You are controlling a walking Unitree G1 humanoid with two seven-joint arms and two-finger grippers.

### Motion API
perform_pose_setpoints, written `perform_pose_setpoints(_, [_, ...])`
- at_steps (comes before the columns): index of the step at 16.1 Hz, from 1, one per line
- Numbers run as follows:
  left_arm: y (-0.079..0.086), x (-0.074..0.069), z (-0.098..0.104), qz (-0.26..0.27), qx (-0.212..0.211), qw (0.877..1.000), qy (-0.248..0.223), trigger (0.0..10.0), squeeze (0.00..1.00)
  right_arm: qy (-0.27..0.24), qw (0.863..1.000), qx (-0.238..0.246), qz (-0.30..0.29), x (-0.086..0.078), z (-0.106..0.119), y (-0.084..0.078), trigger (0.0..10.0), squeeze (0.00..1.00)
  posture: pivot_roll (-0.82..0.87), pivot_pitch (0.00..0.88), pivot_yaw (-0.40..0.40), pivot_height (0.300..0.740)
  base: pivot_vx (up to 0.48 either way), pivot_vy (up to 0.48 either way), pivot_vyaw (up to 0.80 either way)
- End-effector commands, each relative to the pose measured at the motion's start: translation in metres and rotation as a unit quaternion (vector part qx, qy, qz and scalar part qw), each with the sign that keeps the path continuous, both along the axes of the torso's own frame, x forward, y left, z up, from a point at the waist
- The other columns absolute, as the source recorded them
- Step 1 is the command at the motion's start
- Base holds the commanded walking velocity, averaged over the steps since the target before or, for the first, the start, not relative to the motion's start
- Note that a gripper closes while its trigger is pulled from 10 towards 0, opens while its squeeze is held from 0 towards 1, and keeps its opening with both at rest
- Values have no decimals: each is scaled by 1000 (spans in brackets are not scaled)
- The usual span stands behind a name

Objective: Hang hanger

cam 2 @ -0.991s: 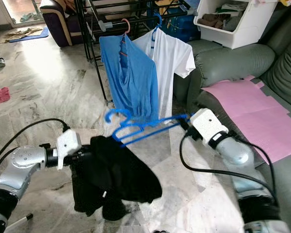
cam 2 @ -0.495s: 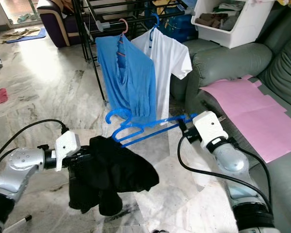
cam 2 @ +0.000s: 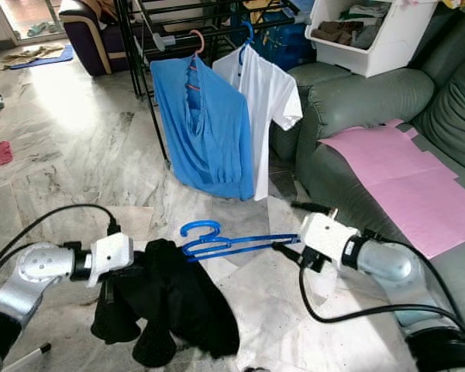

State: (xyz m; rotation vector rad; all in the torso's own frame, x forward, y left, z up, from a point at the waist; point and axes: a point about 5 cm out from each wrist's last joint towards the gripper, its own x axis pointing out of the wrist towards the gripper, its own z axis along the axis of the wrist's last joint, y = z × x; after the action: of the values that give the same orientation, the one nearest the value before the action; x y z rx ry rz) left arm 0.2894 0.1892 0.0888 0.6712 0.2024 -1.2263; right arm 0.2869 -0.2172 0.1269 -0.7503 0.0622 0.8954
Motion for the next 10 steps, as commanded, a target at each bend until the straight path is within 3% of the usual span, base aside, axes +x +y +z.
perform_pose_setpoints(1, [-4, 5, 6, -9, 2, 1000, -26, 0, 0, -4, 1000, 2, 28, -2, 8, 5, 10000, 1000, -19, 87, 0, 740, 0, 0, 0])
perform_pose_setpoints(4, [-7, 4, 4, -19, 6, 999, -29, 0, 0, 13, 999, 21, 41, -6, 11, 9, 10000, 1000, -22, 85, 6, 740, 0, 0, 0])
perform_pose_setpoints(7, [-8, 7, 1, -9, 4, 999, -37, 0, 0, 45, 993, 94, 45, -9, 20, 18, 10000, 1000, -26, 81, 2, 740, 0, 0, 0])
perform_pose_setpoints(10, [-3, 29, 17, 85, -46, 993, -62, 0, 0, 107, 975, 190, 37, -25, 17, 24, 10000, 1000, -18, 82, -3, 740, 0, 0, 0])
